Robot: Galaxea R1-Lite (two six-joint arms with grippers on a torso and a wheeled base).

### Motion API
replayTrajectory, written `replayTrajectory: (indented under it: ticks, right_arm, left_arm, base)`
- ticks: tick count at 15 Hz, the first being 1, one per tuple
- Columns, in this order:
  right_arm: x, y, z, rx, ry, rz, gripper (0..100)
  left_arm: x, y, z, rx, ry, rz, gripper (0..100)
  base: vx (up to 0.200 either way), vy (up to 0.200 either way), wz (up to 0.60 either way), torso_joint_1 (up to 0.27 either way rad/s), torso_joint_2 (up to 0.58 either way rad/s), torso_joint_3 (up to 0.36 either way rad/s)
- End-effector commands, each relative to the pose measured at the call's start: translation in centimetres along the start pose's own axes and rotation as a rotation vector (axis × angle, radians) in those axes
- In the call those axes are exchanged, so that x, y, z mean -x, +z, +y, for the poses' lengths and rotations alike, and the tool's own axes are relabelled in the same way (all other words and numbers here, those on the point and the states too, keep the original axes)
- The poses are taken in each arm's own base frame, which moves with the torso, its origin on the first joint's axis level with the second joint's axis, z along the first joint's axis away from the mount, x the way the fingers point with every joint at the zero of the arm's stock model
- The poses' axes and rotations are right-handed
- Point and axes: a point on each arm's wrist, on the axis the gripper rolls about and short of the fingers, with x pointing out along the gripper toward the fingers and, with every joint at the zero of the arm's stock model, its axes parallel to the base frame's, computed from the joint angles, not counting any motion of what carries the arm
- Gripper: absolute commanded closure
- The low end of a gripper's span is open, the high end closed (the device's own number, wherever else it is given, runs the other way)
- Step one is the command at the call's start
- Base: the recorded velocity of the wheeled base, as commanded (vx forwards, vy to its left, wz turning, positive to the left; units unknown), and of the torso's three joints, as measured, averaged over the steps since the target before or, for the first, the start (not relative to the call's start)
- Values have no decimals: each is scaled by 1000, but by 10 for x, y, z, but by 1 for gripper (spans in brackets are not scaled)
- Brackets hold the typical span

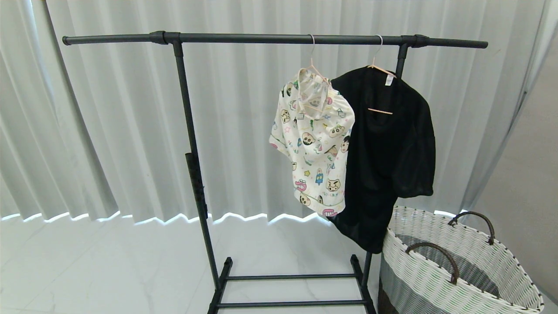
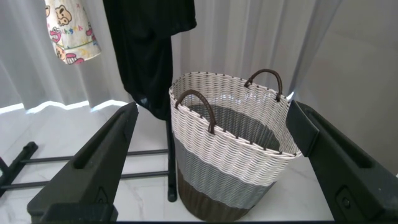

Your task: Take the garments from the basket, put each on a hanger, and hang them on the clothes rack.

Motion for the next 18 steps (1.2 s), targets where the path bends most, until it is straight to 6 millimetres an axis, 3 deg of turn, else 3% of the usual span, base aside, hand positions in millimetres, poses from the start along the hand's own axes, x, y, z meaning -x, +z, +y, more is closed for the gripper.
replayTrajectory:
  ticks: [1, 18]
  right_arm:
    - [0, 0, 0, 0, 1, -1, 0]
    - [0, 0, 0, 0, 1, -3, 0]
  left_arm:
    - [0, 0, 0, 0, 2, -1, 0]
    - [0, 0, 0, -1, 2, -7, 0]
  base:
    - [0, 0, 0, 0, 0, 0]
    - [0, 0, 0, 0, 0, 0]
